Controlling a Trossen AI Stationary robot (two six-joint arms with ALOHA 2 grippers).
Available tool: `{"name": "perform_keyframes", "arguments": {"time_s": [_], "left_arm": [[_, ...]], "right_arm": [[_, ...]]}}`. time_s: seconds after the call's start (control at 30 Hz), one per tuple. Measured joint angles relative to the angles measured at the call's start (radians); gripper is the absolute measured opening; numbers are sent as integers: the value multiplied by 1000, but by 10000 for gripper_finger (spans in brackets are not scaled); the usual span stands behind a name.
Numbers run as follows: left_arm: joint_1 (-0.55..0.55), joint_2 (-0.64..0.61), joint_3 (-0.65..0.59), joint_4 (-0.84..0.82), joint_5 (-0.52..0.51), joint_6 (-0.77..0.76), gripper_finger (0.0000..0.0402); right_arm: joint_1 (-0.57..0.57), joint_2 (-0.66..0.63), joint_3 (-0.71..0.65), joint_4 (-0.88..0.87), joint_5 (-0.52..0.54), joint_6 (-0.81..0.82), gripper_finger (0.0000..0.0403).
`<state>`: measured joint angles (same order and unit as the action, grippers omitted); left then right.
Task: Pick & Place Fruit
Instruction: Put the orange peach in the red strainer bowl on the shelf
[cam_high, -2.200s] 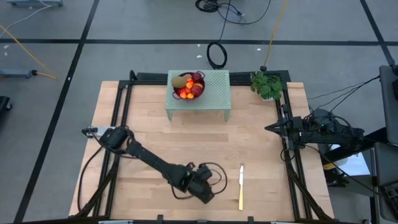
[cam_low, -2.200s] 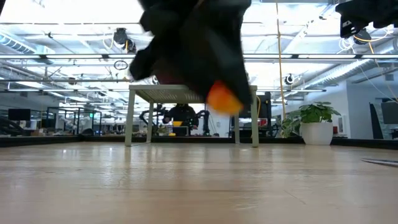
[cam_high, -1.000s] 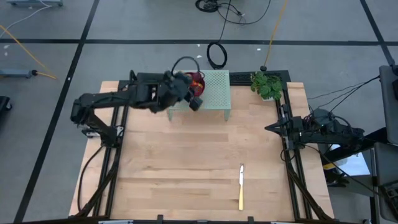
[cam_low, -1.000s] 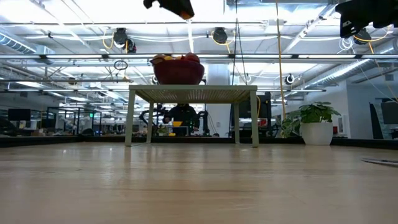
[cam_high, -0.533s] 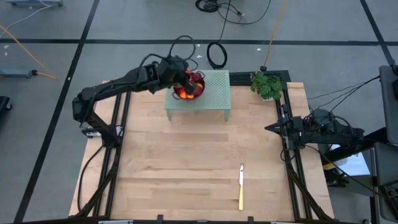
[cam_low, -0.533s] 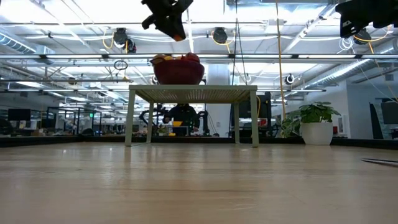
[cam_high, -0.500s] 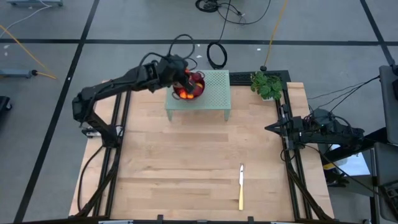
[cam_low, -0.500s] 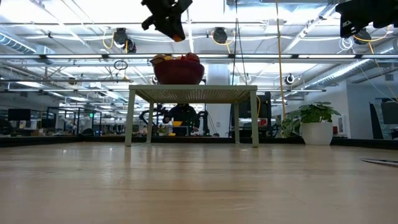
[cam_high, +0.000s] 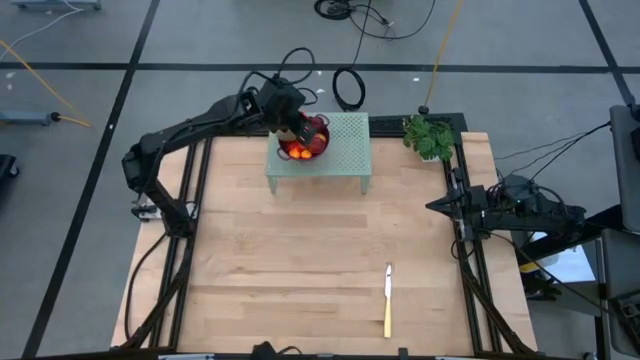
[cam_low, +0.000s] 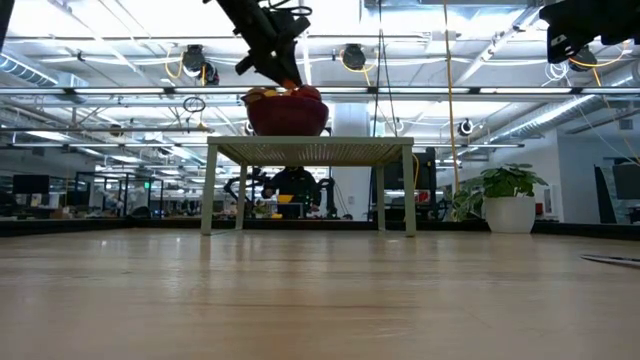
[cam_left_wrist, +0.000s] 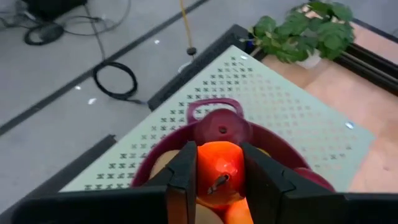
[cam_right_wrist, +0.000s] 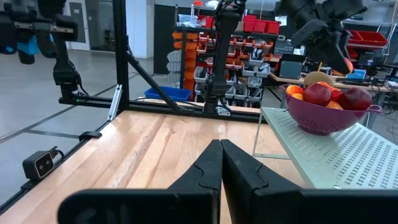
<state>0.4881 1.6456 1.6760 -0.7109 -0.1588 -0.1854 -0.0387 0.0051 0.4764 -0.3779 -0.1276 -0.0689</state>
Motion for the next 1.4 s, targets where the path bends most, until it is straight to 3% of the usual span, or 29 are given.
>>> {"name": "perform_keyframes", "arguments": {"time_s": [1.27,1.4], "left_arm": [[0,38,0,-39,24,95,93],[0,38,0,-39,24,100,111]], "right_arm": [[0,0,0,4,1,-3,0],[0,0,0,4,1,-3,0]]}}
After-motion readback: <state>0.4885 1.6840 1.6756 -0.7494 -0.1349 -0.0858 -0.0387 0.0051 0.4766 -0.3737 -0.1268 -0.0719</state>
